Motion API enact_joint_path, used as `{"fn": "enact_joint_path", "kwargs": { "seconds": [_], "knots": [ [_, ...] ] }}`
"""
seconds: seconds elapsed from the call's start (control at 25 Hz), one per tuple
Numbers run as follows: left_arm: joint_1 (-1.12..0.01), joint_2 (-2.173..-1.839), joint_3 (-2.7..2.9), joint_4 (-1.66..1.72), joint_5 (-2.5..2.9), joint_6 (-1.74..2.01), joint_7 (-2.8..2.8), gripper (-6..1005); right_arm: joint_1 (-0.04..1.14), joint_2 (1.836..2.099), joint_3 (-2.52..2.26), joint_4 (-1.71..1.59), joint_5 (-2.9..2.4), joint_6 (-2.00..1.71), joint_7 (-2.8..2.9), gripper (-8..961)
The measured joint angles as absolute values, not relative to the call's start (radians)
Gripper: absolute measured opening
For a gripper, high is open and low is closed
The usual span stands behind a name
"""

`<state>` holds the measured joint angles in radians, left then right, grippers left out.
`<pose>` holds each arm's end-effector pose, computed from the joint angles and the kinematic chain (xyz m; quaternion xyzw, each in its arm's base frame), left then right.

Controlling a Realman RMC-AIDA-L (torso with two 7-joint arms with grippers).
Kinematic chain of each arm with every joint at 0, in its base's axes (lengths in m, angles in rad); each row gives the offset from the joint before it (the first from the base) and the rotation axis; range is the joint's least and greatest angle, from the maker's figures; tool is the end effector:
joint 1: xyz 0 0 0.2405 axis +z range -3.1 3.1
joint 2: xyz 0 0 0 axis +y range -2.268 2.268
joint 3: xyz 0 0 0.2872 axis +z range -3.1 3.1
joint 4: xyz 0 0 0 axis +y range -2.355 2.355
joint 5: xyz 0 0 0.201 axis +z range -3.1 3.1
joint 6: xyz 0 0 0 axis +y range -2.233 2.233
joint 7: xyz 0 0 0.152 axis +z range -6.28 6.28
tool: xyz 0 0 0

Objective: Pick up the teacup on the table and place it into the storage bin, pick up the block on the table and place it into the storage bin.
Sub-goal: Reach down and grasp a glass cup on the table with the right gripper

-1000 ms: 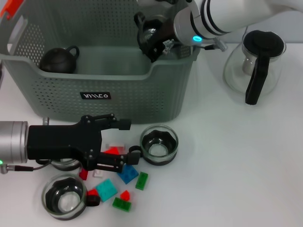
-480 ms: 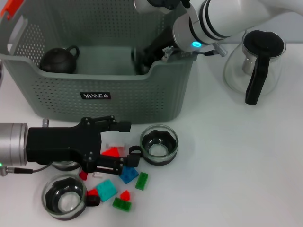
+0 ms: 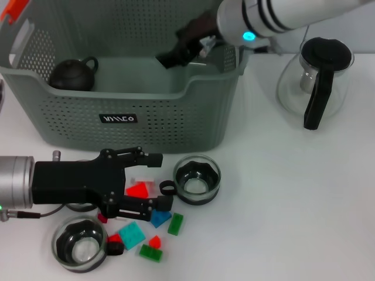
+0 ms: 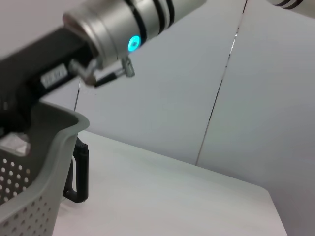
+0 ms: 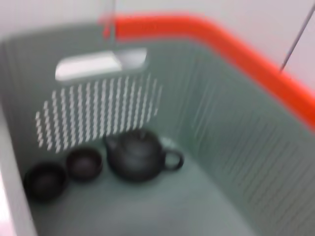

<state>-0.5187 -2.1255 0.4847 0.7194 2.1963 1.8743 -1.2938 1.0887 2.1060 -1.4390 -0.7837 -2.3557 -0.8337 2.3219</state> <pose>-0.2698 0.2945 -0.0194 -0.9460 -0.1678 -0.2744 0.0403 0.0610 0.4763 -0.0942 -0.9578 0.1253 -0.0003 0.2587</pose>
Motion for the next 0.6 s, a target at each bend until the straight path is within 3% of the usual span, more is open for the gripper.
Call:
{"fn": "enact_joint_path", "kwargs": {
  "seconds": [0.32,0.6],
  "knots": [
    [-0.515,-2.122,0.485,0.719,2.196,1.890,-1.267,932,0.891,2.101,-1.439,-1.103,-2.224,-0.764,2.293,699],
    [-0.513,-2.121,0.480,0.723,2.200,1.904,-1.271,932,0.714,2.098,-1.448,-1.327,-2.101,-0.881,2.235,701]
  ]
}}
